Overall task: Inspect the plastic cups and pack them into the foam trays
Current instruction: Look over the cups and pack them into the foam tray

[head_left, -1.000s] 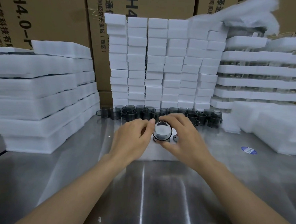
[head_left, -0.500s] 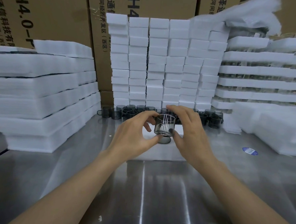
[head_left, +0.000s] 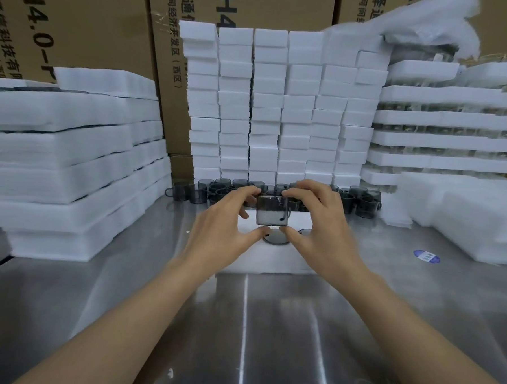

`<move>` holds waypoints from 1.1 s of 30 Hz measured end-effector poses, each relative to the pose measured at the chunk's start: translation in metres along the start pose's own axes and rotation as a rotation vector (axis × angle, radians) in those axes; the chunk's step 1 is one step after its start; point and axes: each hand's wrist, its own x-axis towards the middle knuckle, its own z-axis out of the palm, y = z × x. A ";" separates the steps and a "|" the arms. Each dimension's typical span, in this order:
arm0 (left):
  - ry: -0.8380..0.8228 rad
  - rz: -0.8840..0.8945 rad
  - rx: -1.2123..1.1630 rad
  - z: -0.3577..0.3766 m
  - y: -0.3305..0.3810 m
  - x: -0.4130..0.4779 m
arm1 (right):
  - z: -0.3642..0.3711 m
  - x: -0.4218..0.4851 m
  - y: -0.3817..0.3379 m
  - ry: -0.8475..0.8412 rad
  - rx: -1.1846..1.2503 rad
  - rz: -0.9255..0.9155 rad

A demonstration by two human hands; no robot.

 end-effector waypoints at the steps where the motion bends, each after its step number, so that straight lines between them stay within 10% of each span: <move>1: -0.005 0.020 0.017 -0.001 0.000 0.000 | 0.000 0.000 -0.001 0.003 0.004 0.004; 33: -0.086 0.004 -0.056 -0.006 0.017 -0.001 | -0.004 0.005 -0.010 0.013 0.033 -0.008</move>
